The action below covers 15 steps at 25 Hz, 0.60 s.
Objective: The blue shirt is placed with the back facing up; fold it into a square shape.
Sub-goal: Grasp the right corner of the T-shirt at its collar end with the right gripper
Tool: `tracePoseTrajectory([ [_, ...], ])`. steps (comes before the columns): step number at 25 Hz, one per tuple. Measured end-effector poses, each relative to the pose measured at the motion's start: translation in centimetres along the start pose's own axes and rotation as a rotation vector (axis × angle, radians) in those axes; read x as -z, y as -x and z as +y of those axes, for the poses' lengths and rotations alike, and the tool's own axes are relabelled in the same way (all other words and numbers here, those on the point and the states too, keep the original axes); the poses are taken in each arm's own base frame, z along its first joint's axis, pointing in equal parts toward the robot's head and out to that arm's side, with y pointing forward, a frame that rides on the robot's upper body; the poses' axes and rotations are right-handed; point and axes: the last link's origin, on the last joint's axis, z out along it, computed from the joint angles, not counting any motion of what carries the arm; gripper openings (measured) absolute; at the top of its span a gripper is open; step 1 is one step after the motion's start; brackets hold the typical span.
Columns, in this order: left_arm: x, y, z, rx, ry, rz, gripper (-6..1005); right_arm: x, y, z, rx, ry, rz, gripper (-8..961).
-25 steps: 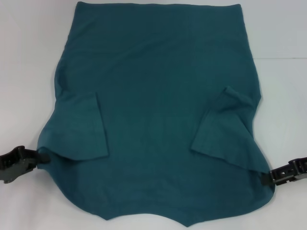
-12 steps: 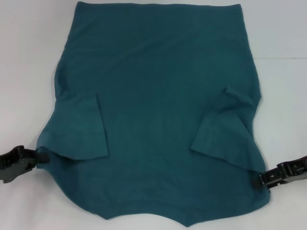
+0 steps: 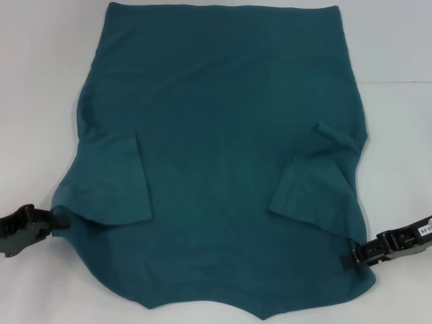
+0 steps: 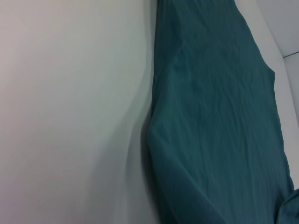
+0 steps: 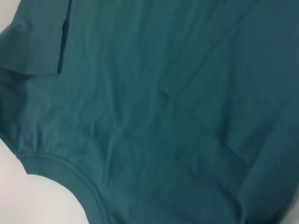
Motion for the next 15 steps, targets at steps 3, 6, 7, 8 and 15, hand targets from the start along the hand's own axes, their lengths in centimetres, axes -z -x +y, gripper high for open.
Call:
tracePoseTrajectory([
  [3,0.0,0.0,0.0,0.0,0.0,0.001,51,0.3,-0.1,-0.3,-0.01,-0.017,0.008,523],
  [6,0.0,0.0,0.0,0.001,0.001,0.003,52,0.8,-0.3,-0.9,-0.031,-0.048,0.015,521],
  [7,0.0,0.0,0.0,0.002,0.001,0.004,52,1.0,-0.4,-1.1,-0.037,-0.056,0.009,520],
  [8,0.1,0.0,-0.1,0.002,0.001,0.004,53,1.2,-0.4,-1.2,-0.042,-0.058,0.002,519],
  [15,0.0,0.1,-0.1,0.004,0.001,0.004,55,0.9,-0.3,-1.3,-0.044,-0.063,-0.003,514],
])
